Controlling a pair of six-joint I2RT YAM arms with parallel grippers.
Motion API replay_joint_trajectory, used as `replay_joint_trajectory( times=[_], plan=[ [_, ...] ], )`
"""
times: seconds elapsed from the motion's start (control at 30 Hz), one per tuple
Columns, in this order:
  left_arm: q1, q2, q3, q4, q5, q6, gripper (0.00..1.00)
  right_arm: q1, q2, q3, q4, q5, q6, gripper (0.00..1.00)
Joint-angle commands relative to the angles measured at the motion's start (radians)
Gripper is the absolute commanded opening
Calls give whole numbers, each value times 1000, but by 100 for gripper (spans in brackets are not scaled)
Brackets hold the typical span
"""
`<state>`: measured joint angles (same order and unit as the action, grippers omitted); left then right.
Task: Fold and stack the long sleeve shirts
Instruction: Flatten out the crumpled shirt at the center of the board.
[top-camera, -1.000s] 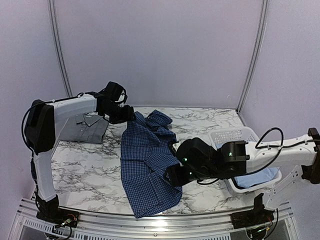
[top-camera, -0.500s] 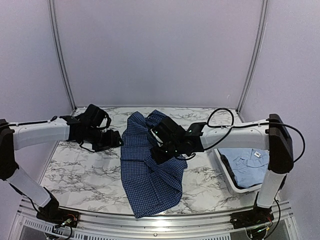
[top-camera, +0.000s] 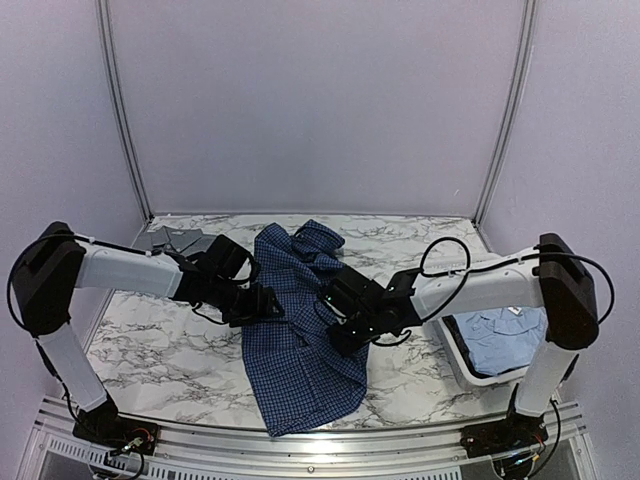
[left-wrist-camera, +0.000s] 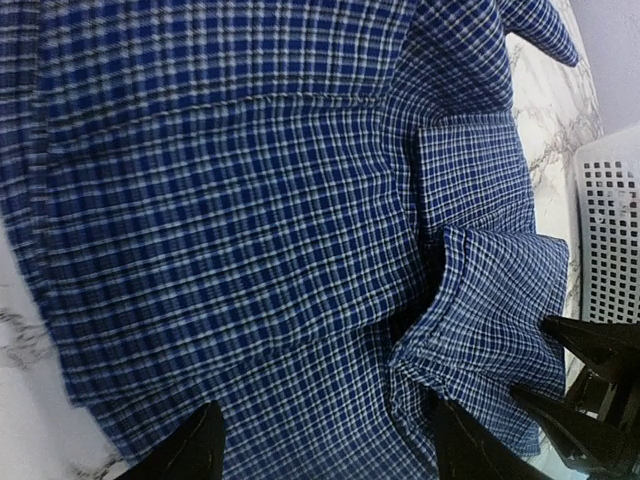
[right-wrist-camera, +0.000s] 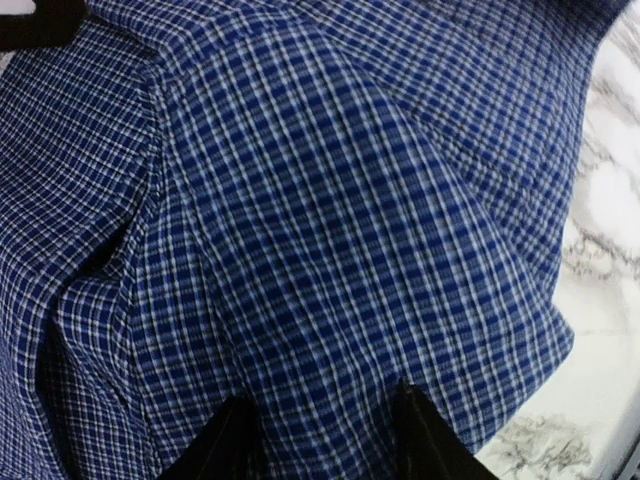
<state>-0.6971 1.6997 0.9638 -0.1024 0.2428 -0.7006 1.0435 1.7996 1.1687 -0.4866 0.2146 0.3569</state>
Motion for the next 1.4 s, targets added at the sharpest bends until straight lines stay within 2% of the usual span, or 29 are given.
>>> replay_joint_trajectory(
  times=[0.0, 0.17, 0.27, 0.43, 0.67, 0.77, 0.93, 1.0, 1.17, 1.37],
  plan=[
    [-15, 90, 38, 93, 65, -33, 74, 27, -89, -59, -7, -19, 110, 40],
    [-10, 164, 73, 88, 31, -39, 74, 62, -127, -107, -44, -6, 167, 12],
    [6, 196, 89, 72, 19, -37, 74, 83, -143, -135, -66, -15, 189, 0],
    [46, 216, 99, 57, 16, -22, 74, 123, -220, -207, -119, -15, 245, 0],
    [62, 218, 111, 38, 32, 9, 74, 164, -349, -386, -91, -115, 365, 0],
    [62, 200, 115, 33, 33, 23, 74, 174, -373, -396, -95, -118, 389, 6],
    [58, 131, 121, 22, 34, 47, 74, 165, -402, -299, -125, -17, 375, 43],
    [56, 91, 122, 9, 13, 57, 72, 143, -379, -222, -124, 15, 345, 51],
    [55, 15, 150, -62, -118, 124, 63, 47, -261, -54, -62, 85, 242, 54],
    [56, 112, 274, -159, -278, 214, 66, -58, -86, 106, 37, 66, 138, 54]
  ],
)
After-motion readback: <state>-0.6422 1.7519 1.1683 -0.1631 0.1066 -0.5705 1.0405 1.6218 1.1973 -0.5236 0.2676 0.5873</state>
